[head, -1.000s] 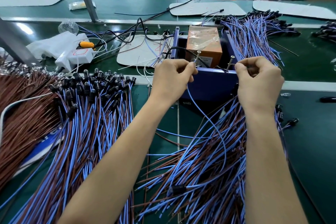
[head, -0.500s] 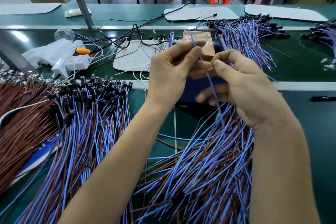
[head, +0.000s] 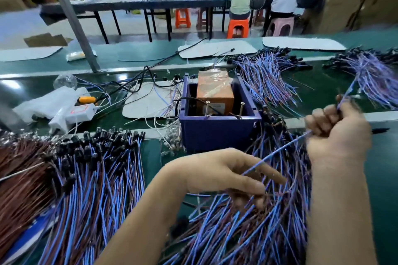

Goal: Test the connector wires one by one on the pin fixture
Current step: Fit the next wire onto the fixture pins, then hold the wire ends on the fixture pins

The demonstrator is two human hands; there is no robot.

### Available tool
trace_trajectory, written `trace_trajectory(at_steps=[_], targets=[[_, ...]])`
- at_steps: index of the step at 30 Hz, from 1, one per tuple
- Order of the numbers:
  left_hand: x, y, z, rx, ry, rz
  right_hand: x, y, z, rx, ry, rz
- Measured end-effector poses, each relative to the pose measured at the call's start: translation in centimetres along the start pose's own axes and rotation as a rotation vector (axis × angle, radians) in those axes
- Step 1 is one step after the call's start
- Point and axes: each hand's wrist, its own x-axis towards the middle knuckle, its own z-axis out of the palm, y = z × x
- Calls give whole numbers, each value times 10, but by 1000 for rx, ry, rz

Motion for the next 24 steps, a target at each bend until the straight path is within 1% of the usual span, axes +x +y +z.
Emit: trace_trajectory(at_steps=[1,2,4,5,6,7,8,9,10,11,12,13,14,15,17,18,21,24], targets=[[-4,3,-1,-100,58,24,4,1,-3,-117,20,-4],[-9,5,-4,-215,110,64,6,2,-4,-309,14,-16],[-19,11,-11,-403,192,185,6,2,-6,-907,-115,-22],[-24,14,-13,-438,239,242,6,2,-8,-1222,-203,-22],[-26,18,-14,-452,286,294,3,0,-7,-1458,-262,-33],[-28,21,-14,-474,339,343,-4,-5,-3,-1542,-298,-72],[-26,24,-13,-522,409,379,-15,-10,4,-1487,-343,-120],[-24,28,-11,-584,494,401,-26,-16,10,-1360,-433,-152],[-21,31,-8,-646,595,420,-40,-21,18,-1221,-568,-123],[-17,32,-5,-688,711,449,-55,-23,26,-1106,-734,-25],[-14,33,-3,-688,840,484,-70,-21,32,-1040,-902,90],[-12,34,0,-650,974,516,-82,-16,38,-1041,-1037,161],[-12,35,2,-594,1104,543,-93,-9,43,-1080,-1134,164],[-12,36,3,-545,1220,578,-101,-3,46,-1125,-1183,100],[-16,37,4,-507,1391,693,-106,5,50,-1141,-1163,-18],[-18,38,3,-522,1447,769,-105,4,51,-1114,-1146,-23],[-26,41,-1,-563,1549,946,-99,-4,48,-1053,-1152,54],[-28,40,-2,-499,1623,1012,-94,-5,48,-1011,-1231,164]])
